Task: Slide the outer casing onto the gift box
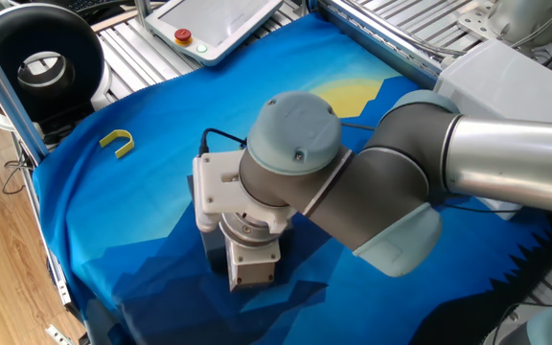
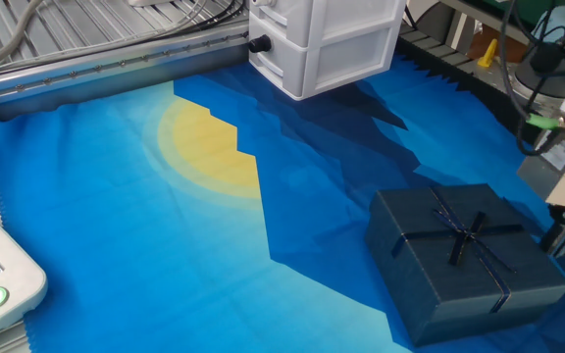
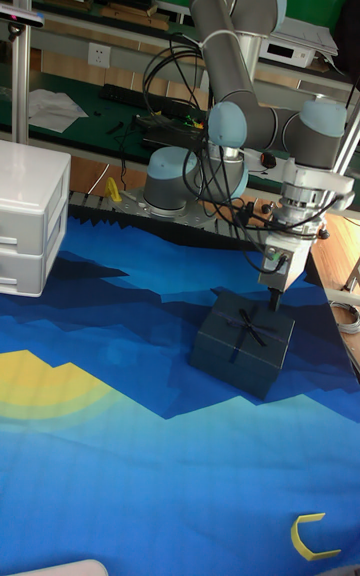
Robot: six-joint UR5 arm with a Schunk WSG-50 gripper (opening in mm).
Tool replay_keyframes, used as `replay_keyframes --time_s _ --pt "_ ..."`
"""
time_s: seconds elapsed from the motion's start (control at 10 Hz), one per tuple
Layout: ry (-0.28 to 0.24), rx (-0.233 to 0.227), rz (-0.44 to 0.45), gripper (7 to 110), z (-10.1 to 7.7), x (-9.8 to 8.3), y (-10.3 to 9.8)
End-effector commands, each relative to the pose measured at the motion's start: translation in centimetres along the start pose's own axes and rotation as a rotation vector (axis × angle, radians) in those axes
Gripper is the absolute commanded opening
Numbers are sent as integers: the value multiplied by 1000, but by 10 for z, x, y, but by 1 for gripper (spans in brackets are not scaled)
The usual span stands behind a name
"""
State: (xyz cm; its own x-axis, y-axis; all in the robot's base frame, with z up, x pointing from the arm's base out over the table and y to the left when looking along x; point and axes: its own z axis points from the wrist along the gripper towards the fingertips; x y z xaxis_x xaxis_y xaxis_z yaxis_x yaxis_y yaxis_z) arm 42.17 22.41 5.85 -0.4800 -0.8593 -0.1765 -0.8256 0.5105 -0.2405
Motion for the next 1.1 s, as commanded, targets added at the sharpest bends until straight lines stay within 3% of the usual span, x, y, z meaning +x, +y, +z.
replay_keyframes --time_s 0.0,0.1,0.2,0.4,0.8,1.0 --pt "-2 39 -18 7 -2 -1 -11" --pt "-4 27 -6 7 -3 -1 -7" --pt "-20 -54 44 7 -3 -5 13" --pt "-52 -98 58 7 -9 -8 12" --pt "-38 -64 91 7 -30 14 -23" --pt "-42 22 138 7 -37 19 -50"
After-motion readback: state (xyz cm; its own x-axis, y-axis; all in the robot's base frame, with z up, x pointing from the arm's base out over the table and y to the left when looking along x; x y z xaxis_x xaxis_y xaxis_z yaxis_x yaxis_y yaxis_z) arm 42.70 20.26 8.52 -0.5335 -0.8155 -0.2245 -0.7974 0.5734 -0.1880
